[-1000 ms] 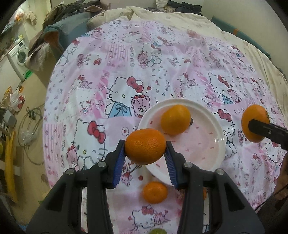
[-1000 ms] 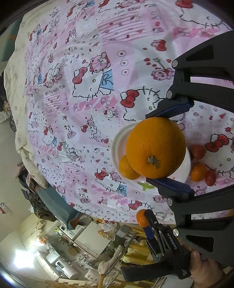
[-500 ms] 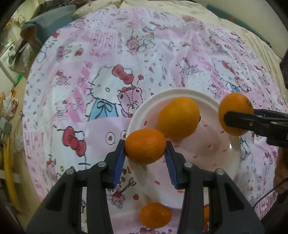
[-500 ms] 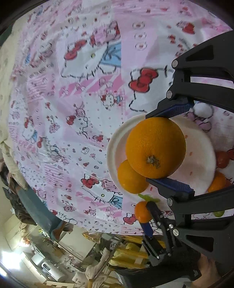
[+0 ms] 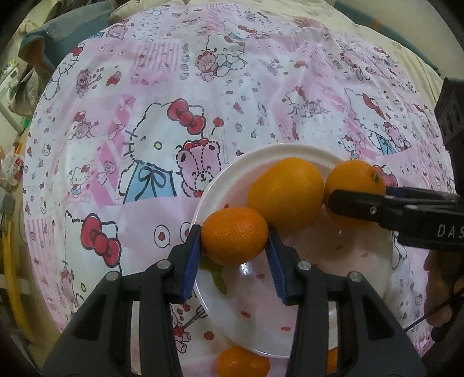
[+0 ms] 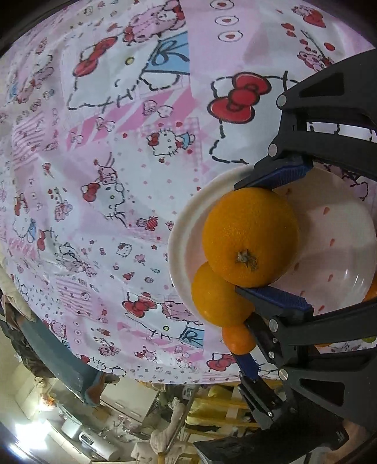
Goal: Organize fruits
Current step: 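Place the mandarin on the plate with the left gripper while the right carries the orange, then release the big orange onto the plate with the right gripper and withdraw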
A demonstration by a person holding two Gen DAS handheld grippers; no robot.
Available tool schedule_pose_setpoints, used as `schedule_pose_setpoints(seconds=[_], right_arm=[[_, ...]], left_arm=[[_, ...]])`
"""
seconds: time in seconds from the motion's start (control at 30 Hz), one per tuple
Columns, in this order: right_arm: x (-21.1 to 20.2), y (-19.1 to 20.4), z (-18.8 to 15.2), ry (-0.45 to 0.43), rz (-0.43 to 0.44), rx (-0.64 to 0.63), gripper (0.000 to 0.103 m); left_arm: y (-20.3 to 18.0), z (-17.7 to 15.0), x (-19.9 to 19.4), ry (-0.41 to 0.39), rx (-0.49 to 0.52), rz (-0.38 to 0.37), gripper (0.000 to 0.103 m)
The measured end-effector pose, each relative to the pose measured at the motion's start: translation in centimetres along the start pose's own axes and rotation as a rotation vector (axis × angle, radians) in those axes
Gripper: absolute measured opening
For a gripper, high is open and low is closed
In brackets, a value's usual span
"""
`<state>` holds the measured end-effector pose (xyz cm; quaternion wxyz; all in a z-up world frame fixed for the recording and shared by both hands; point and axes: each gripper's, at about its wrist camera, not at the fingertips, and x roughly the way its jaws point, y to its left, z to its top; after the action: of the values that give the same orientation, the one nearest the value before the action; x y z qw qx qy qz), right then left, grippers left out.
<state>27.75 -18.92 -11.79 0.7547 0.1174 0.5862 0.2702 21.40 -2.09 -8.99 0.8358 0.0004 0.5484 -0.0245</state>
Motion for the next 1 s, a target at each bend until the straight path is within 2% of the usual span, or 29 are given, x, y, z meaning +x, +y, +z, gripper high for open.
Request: schedule_pose_setpoints(seconds=[0.23,0.33,0.37,0.47,0.67,0.7,0.77,0.83,1.0], right_arm=[[-0.1,0.2,-0.2,-0.011,-0.006,-0.009,0.068],[-0.8,0.0,0.1,-0.05,-0.001,0.005,0.075],[-0.9,-0.1,0.2,-0.051,0.0,0.007,0.075],[-0.9,-0.1,0.3,-0.049,0.002,0.003,0.075],[-1.5,0.0,0.3,-0.062,-0.009,-0.005,0.075],[-1.7,0.0,0.4,-0.069,-0.013,-0.004,0.075],[-2.2,0.0,0.4,-0.082,-0.026,-0.008,0.076],[-2.7,-0.1,0.2,-0.102,-0.042,-0.004,0.082],[-4.0,0.6,-0.5,-0.136,-0.07,-0.019,0.085]], left_arm=[[-0.4,-0.1,0.2,0.033,0.001,0.009,0.041],[-0.7,-0.2,0.1,0.032,0.01,0.0,0.049],[-0.8,-0.2,0.1,0.029,0.015,0.001,0.054],[-1.3,-0.2,0.0,0.028,0.029,-0.003,0.06],[-1.3,-0.3,-0.4,0.022,0.019,0.002,0.062],[-1.2,-0.3,-0.5,0.023,0.017,0.001,0.066],[-1.0,-0.5,-0.8,0.018,0.0,0.001,0.078],[-0.8,-0.7,-1.1,0.01,-0.012,-0.01,0.08],[-0.6,-1.1,-2.3,-0.007,-0.022,-0.005,0.08]])
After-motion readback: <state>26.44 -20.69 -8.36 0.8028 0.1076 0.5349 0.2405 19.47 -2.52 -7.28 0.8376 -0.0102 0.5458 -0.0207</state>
